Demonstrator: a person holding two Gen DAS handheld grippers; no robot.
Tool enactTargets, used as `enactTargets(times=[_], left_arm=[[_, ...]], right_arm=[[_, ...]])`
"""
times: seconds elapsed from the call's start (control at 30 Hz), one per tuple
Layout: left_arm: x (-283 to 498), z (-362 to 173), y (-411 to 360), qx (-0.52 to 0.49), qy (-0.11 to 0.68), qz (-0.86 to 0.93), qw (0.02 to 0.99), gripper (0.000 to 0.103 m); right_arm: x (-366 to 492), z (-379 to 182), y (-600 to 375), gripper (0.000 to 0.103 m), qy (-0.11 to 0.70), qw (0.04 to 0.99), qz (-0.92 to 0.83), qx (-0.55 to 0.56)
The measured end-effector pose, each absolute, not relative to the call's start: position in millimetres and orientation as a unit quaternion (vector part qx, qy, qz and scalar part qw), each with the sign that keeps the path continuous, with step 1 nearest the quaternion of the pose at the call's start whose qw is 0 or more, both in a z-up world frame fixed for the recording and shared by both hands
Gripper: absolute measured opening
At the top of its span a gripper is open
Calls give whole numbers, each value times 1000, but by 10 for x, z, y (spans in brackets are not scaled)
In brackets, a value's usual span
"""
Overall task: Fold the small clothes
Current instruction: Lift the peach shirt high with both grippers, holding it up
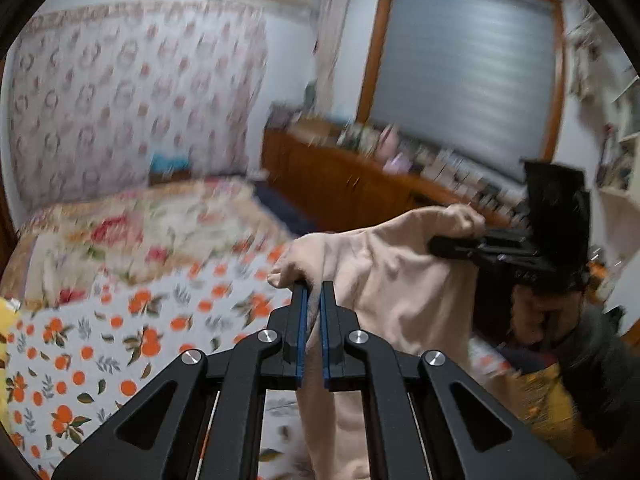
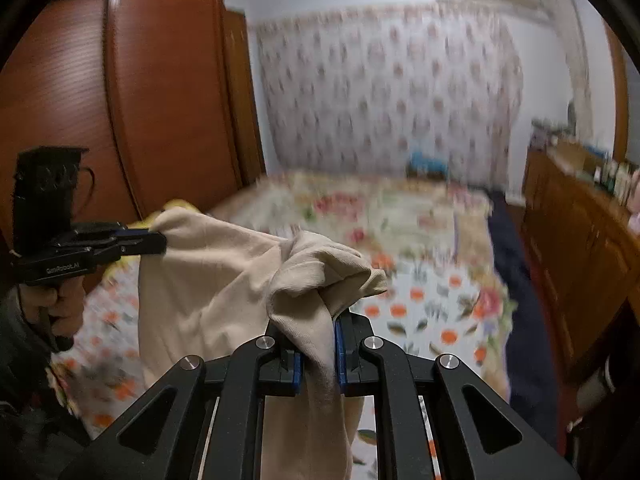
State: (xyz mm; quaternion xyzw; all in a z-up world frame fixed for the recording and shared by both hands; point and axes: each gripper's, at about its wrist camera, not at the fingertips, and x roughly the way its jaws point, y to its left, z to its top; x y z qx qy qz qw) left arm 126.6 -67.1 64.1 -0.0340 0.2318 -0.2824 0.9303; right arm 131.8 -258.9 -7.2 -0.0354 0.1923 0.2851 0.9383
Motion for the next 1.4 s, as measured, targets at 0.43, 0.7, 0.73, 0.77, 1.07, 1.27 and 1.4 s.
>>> enactTargets(times=[0.43, 0.7, 0.73, 0.77, 1.07, 1.27, 1.4], left_arm=[[-272, 2282, -272, -7, 34, -276, 960, 6], [-477, 2408, -95, 1, 12, -258, 966, 6], [-485, 2401, -74, 1, 11, -256, 967, 6], [-480, 2399, -50, 0, 11, -254, 967, 6], [506, 1832, 71, 7, 87, -197, 976, 6], [1966, 842, 195, 9, 199, -144, 969, 6], [2552, 342, 201, 15, 259, -124, 958, 6]], right_arm=[[-548, 1628, -2667, 12, -10, 948, 311, -70], [-835, 1732, -2681, 12, -25, 939, 332, -89], [-801, 1692, -2758, 12, -24, 937, 336, -88], [-768, 1683, -2782, 12, -21, 936, 341, -87], [251, 1347, -2536, 12, 42, 930, 350, -106], [1796, 597, -2186, 12, 140, 927, 333, -103], [2706, 166, -1964, 12, 212, 920, 309, -110]])
